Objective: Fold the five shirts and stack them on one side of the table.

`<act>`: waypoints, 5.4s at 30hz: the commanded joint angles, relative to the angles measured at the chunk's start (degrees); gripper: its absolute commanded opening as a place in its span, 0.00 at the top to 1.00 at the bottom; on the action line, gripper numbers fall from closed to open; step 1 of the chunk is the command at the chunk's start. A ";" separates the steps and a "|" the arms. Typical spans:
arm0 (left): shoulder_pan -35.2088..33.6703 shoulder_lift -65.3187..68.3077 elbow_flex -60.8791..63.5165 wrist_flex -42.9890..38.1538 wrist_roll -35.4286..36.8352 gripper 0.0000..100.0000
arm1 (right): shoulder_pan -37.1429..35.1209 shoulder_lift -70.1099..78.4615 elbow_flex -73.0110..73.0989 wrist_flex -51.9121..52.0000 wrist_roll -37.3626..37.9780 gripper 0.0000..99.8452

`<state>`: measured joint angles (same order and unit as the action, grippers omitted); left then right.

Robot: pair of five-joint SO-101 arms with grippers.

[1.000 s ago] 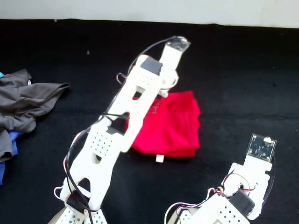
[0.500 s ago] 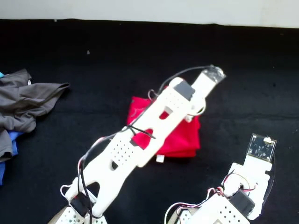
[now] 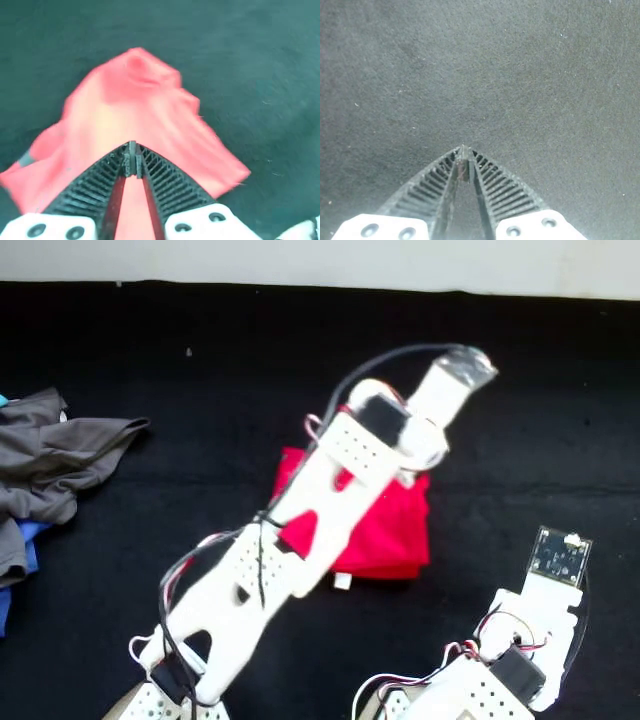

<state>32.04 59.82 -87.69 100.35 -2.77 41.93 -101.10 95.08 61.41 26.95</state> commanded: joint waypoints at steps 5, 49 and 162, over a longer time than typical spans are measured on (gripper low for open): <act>-15.69 -0.57 5.32 1.32 -0.09 0.99 | -0.22 -0.57 8.22 0.13 0.44 0.99; -18.51 -4.35 26.86 -7.30 0.18 0.99 | -0.22 -0.57 8.22 0.13 0.44 0.99; -44.88 -63.87 134.37 -55.30 0.26 0.99 | -47.16 85.41 -72.22 15.34 -14.33 0.97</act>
<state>-12.62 -4.35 46.64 47.60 -2.68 -5.71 -9.85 25.71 76.70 12.97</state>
